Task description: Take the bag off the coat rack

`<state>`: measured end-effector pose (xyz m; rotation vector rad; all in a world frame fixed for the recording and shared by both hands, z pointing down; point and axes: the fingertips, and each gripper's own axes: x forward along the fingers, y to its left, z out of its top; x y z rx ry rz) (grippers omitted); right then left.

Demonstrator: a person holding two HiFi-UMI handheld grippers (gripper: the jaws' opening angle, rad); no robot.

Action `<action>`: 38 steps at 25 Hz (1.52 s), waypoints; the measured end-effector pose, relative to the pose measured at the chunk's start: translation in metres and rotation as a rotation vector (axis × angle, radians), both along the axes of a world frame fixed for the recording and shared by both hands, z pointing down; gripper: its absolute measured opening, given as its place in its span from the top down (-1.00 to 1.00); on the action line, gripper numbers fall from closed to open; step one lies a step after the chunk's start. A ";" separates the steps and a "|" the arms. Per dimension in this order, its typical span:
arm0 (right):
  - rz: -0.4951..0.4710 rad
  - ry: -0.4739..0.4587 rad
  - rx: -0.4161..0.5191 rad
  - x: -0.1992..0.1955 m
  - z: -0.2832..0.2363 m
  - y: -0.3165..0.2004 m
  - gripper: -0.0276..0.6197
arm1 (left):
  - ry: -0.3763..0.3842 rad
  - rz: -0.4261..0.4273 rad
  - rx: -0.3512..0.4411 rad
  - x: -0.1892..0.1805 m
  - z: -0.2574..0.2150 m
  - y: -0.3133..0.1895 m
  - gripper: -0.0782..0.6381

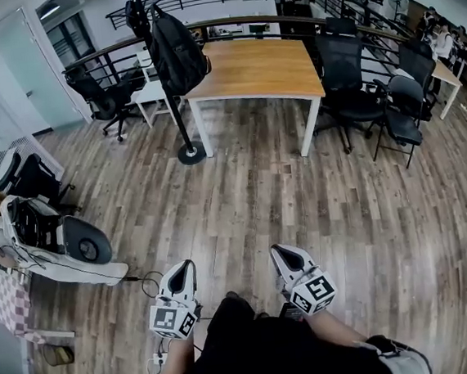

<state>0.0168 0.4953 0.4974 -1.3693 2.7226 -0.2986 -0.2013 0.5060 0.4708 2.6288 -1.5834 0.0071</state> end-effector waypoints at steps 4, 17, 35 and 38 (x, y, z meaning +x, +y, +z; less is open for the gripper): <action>0.002 0.007 0.001 0.007 0.004 -0.017 0.82 | 0.000 -0.020 0.006 -0.004 0.000 -0.019 0.74; 0.024 0.045 -0.015 0.019 0.006 -0.146 0.82 | 0.058 -0.032 0.010 -0.011 0.012 -0.161 0.74; 0.036 0.050 0.004 0.006 -0.014 -0.350 0.82 | -0.077 0.121 0.066 0.022 0.012 -0.367 0.74; 0.049 0.053 -0.018 0.012 -0.008 -0.368 0.82 | -0.031 0.113 0.030 0.021 0.021 -0.389 0.74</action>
